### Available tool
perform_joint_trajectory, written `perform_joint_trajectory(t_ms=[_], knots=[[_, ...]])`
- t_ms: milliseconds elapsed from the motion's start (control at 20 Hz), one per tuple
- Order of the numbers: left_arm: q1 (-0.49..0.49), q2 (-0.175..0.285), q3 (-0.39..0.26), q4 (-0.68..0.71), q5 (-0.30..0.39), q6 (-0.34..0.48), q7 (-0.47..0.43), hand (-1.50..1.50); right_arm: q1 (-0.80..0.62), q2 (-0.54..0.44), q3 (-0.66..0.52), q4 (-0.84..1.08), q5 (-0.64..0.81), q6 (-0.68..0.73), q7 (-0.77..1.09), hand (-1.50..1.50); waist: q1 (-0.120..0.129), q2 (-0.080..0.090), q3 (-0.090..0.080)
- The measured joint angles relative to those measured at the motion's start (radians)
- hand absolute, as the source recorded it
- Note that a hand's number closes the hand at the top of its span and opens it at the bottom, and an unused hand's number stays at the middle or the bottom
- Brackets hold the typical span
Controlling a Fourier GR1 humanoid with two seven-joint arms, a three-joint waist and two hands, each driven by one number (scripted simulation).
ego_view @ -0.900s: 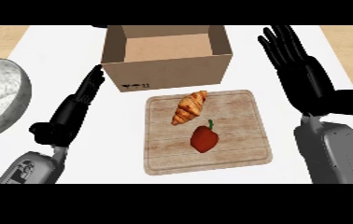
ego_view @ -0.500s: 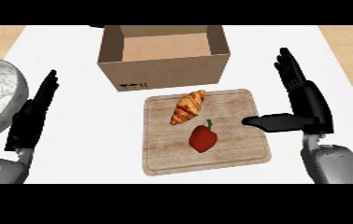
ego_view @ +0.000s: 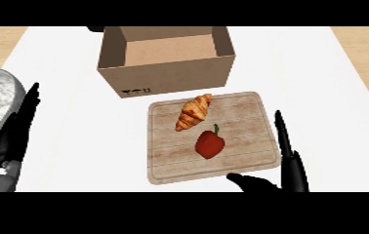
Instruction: Pick the bell pepper from the cutting board and place it in the cardboard box
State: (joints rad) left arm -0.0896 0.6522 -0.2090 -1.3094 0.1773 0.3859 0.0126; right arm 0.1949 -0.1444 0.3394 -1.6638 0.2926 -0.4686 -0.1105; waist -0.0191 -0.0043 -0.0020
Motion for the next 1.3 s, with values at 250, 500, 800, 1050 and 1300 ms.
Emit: perform_joint_trajectory(t_ms=[250,500,800,1050,1300], knots=[[-0.013,-0.003,0.012,0.004,-0.021,-0.001,0.020,0.00,0.077,-0.077,0.043,-0.066,0.188,-0.031,0.084,-1.50,0.007,0.002,0.000],[-0.017,-0.002,0.018,0.005,-0.030,-0.011,0.023,0.00,0.048,-0.181,0.070,-0.132,0.333,0.121,0.325,-1.50,0.019,0.004,-0.001],[-0.027,-0.021,0.022,0.032,-0.044,-0.018,0.007,0.00,-0.092,-0.217,0.117,-0.206,0.376,0.419,0.645,-1.50,0.029,0.006,-0.001],[-0.026,-0.035,0.028,0.015,-0.063,-0.017,0.023,0.00,-0.242,-0.169,0.119,-0.196,0.318,0.634,0.850,-1.50,0.031,0.006,0.000],[-0.037,-0.056,0.060,0.032,-0.087,-0.043,0.024,0.00,-0.334,-0.083,0.132,-0.123,0.324,0.732,0.965,-1.50,0.025,0.005,0.001]])
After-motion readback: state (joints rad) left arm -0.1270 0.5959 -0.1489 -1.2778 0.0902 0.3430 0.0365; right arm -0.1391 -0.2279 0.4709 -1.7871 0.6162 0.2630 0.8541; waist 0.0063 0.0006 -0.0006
